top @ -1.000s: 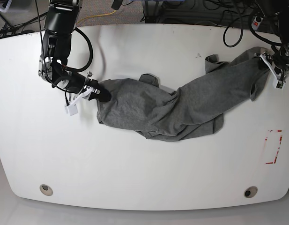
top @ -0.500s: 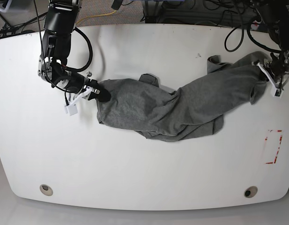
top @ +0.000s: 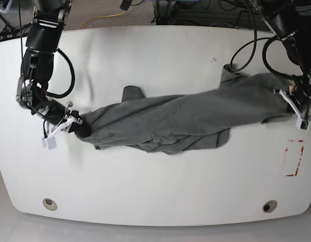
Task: Fold the T-shirt properly
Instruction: 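Lift the shirt with both grippers, stretch it taut and swing it over the table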
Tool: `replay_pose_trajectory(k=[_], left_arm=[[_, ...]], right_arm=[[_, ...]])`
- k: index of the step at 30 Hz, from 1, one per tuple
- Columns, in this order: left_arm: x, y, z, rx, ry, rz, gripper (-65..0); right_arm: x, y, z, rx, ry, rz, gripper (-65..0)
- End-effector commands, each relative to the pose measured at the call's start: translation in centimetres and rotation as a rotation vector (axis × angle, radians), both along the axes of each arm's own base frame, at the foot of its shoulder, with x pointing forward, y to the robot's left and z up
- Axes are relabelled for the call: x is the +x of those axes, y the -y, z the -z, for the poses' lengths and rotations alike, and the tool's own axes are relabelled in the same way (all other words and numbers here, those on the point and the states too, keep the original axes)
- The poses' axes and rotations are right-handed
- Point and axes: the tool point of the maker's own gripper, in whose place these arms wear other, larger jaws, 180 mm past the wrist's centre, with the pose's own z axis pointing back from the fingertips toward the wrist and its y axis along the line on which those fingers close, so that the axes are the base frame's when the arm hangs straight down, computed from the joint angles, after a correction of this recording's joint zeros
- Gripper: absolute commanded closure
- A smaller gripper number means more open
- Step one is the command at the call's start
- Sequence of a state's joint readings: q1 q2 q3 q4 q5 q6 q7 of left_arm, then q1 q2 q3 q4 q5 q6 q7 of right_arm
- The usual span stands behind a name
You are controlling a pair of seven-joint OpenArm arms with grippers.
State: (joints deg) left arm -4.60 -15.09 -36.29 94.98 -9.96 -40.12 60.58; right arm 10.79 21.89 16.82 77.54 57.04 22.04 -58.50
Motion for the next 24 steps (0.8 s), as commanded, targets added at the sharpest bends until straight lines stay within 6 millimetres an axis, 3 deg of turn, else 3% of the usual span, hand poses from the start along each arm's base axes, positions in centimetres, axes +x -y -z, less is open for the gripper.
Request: replay_pose_trajectory(k=[1,6,12,18,24], left_arm=[[1.4,-1.0,-3.8,0.064,0.069,-0.011,0.0],[3.8,-1.3,-9.4,0.112,0.16,-0.04,0.0],[6.1,-1.6,-14.2,0.117,0.249,-0.072,0.0],[7.9,-1.8,-19.3,0.106,0.361,-0.095,0.0],[8.2,-1.8,-25.8,0.091,0.541,-0.154,-0.1]], right_arm=[[2.1,1.1,-4.0,-0.026,0.131,-0.01,-2.1],[4.1,2.8,-8.0,-0.086,0.23,-0.02,-2.1],[6.3,4.1,-13.0,-0.132,0.338,-0.012,-2.1],[9.0,3.0,-19.2,-0.231,0.45,-0.089,-2.1],[12.0,3.9,-23.8,-0.321,0.499,-0.07,-2.1]])
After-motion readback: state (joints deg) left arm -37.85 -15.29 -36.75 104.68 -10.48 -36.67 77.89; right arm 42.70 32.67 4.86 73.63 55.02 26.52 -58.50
